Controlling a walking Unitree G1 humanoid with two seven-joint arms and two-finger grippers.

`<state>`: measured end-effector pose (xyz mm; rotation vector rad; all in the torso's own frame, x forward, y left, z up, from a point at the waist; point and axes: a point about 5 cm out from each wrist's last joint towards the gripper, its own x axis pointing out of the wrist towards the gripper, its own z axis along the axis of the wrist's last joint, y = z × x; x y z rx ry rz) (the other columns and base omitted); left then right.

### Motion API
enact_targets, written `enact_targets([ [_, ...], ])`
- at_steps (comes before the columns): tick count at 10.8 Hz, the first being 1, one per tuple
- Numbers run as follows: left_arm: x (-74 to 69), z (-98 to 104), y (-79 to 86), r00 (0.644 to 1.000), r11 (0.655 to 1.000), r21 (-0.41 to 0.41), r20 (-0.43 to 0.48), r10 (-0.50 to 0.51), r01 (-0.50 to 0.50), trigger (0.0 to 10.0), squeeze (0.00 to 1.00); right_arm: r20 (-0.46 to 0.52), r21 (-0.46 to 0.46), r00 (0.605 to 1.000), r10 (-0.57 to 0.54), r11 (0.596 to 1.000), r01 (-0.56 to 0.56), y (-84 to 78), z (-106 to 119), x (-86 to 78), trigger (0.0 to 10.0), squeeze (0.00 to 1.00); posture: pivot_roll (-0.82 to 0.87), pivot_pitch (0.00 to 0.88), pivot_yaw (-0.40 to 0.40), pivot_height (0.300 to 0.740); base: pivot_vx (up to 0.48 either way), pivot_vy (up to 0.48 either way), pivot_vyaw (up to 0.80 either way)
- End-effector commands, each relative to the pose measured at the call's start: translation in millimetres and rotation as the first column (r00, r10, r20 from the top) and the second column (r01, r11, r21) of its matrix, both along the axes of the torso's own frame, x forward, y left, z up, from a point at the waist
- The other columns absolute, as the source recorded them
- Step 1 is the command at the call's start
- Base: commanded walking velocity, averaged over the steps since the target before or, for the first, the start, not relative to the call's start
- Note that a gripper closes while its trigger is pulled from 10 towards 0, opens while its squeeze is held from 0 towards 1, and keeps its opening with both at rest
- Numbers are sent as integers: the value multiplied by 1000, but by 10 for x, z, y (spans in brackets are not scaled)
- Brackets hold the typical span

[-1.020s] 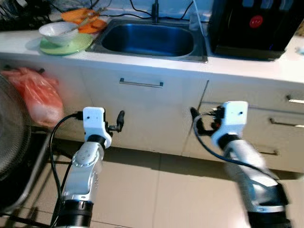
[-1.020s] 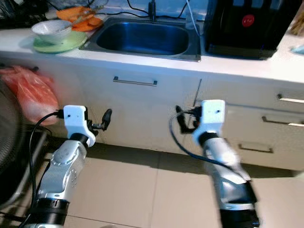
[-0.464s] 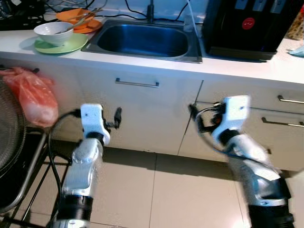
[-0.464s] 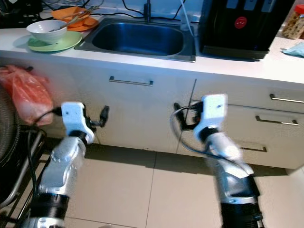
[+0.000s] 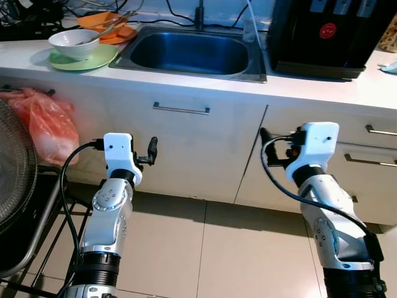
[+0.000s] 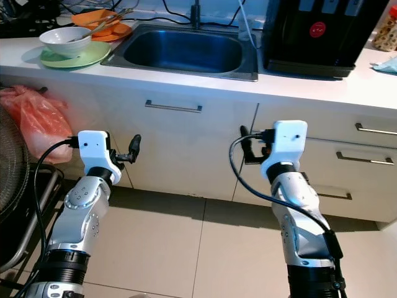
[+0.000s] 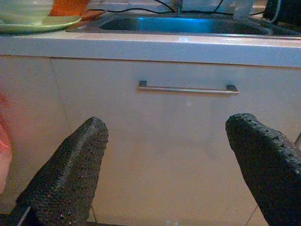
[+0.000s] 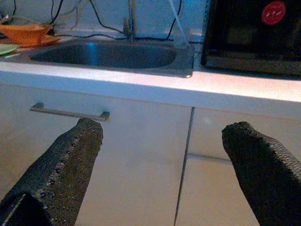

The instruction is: Kitchen organization

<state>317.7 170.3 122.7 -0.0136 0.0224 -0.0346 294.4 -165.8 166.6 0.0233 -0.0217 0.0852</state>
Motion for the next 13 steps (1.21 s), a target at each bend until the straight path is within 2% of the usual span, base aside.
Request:
enact_targets([
  [1, -4, 27, -8, 1000, 1000, -16, 2, -11, 11, 10000, 0, 37, -1, 999, -11, 1000, 11, -22, 51, -19, 10000, 0, 31, 9, 8, 740, 0, 0, 0],
  [6, -5, 250, -50, 997, 997, -72, 68, -28, 33, 10000, 0, 105, -34, 994, 19, 999, -16, 67, 130, -52, 10000, 0, 39, 16, 11, 740, 54, 0, 0],
  [9, 56, 400, 18, 994, 998, -58, 113, -4, 10, 10000, 0, 128, -28, 992, 17, 1000, -13, 81, 182, -46, 10000, 0, 39, 12, 17, 740, 379, 0, 413],
  [13, 76, 392, 23, 995, 999, -49, 103, -13, 18, 10000, 0, 129, -26, 992, 8, 1000, -4, 90, 164, -60, 10000, 0, 39, 15, 27, 740, 471, 0, 603],
])
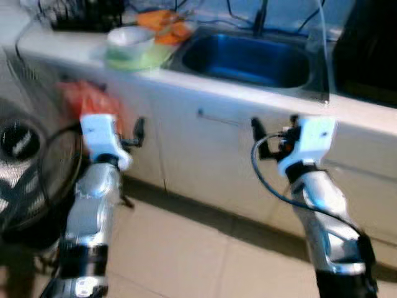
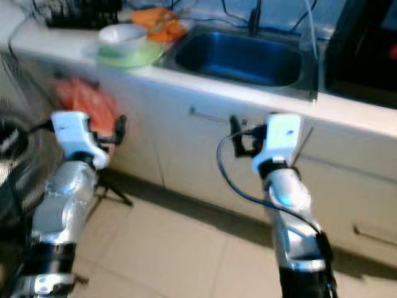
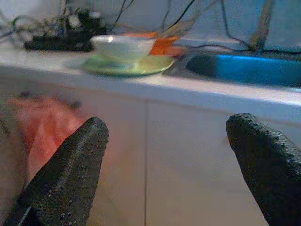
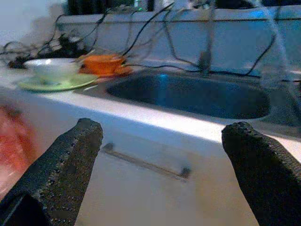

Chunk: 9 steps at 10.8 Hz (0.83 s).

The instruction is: Kitchen organization

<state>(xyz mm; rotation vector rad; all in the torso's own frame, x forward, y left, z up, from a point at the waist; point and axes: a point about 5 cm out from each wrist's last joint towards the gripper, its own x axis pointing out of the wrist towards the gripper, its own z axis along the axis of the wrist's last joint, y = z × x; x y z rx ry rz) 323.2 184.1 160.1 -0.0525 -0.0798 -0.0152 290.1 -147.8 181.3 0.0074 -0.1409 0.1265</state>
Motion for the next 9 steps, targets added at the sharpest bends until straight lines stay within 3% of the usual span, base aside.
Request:
enact_targets([
  [1, 22, 19, -113, 999, 999, -5, 0, -37, 37, 10000, 0, 7, -9, 999, -36, 999, 36, -85, 8, -19, 10000, 0, 41, 15, 28, 740, 465, 0, 0],
  [6, 31, 19, -140, 998, 998, -5, -8, -55, 55, 10000, 0, 17, 11, 999, -44, 999, 44, -75, 20, -22, 10000, 0, 41, 21, 36, 740, 464, 0, 0],
  [9, 50, 39, -114, 999, 999, -3, -10, -50, 50, 10000, 0, 12, 23, 999, -46, 999, 45, -55, 5, -12, 10000, 0, 52, 15, 41, 740, 0, 0, 0],
])
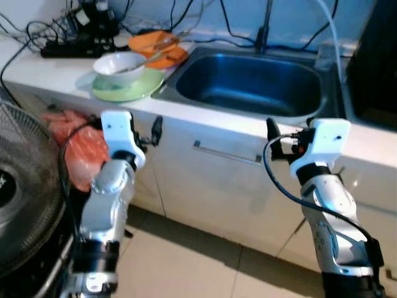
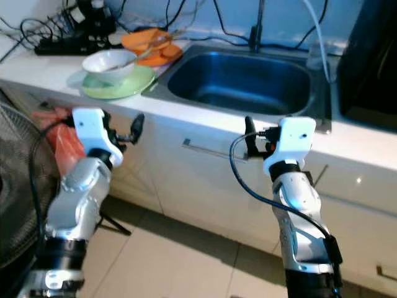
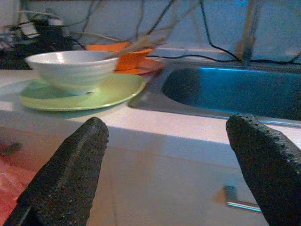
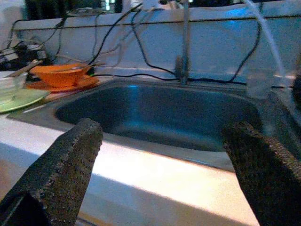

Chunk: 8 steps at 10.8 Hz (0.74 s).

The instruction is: Kitchen organization

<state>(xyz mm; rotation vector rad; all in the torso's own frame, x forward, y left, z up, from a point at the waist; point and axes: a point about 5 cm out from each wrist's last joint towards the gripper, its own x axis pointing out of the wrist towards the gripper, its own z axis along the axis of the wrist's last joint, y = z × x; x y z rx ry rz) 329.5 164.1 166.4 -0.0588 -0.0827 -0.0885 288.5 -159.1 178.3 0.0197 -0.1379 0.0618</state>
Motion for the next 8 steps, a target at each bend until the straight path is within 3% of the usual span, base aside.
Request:
enact_targets([
  [1, -8, -17, 90, 1000, 1000, 0, -15, 23, -23, 10000, 0, 18, 10, 1000, 20, 1000, -20, 65, 35, 8, 10000, 0, 56, 13, 42, 740, 0, 0, 0],
  [2, -7, -16, 88, 1000, 1000, 1, -16, 22, -22, 10000, 0, 17, 11, 1000, 21, 1000, -22, 72, 34, 13, 10000, 0, 58, 11, 44, 740, 0, 0, 0],
  [8, -13, -20, 59, 1000, 1000, -19, -26, 14, -14, 10000, 0, 3, 25, 1000, 19, 1000, -19, 77, 10, -5, 10000, 0, 49, 22, 49, 740, 0, 0, -782],
])
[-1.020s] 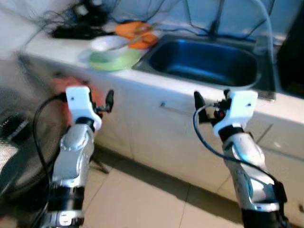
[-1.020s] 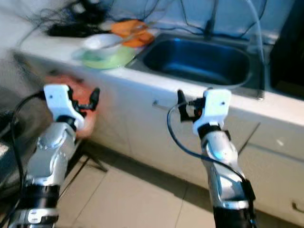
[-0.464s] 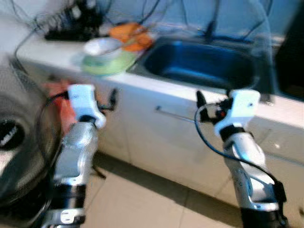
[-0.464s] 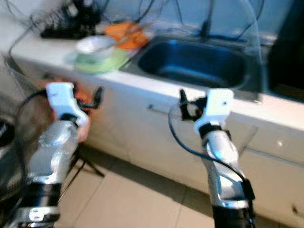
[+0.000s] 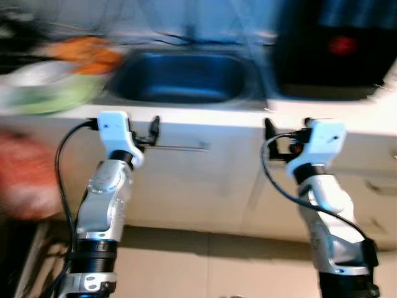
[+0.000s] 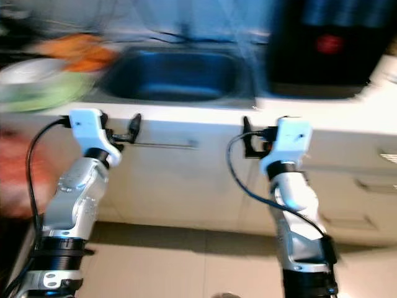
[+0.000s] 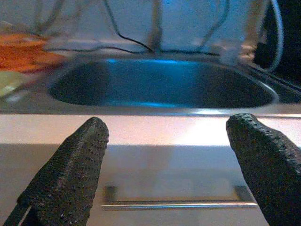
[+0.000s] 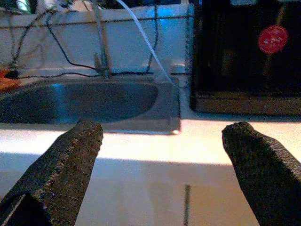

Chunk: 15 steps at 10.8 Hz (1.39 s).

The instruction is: Kitchen organization

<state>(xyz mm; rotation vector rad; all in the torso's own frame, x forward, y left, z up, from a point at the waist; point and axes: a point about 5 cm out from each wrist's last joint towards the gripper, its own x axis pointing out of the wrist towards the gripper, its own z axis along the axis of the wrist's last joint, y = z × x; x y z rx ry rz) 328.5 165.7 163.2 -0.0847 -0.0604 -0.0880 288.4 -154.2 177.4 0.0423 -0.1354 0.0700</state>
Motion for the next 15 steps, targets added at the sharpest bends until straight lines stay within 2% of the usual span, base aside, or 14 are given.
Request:
enact_targets([
  [1, -3, 11, 53, 1000, 1000, 9, -4, 21, -21, 10000, 0, 9, 1, 1000, 11, 1000, -11, 30, 20, -11, 10000, 0, 48, 24, 49, 740, 0, 0, 0],
  [6, 20, 203, 106, 995, 997, -8, 65, 71, -70, 10000, 0, 17, -8, 1000, 16, 1000, -16, 28, 36, -24, 10000, 0, 47, 29, 45, 740, 0, 0, 0],
  [10, 27, 248, 128, 992, 996, 0, 89, 88, -89, 10000, 0, 26, -10, 999, 28, 1000, -28, 52, 53, -23, 10000, 0, 45, 27, 47, 740, 362, 0, 0],
  [15, 33, 216, 107, 994, 996, -1, 73, 86, -86, 10000, 0, 27, -10, 999, 32, 999, -31, 57, 52, -22, 10000, 0, 45, 27, 47, 740, 416, 0, 0],
])
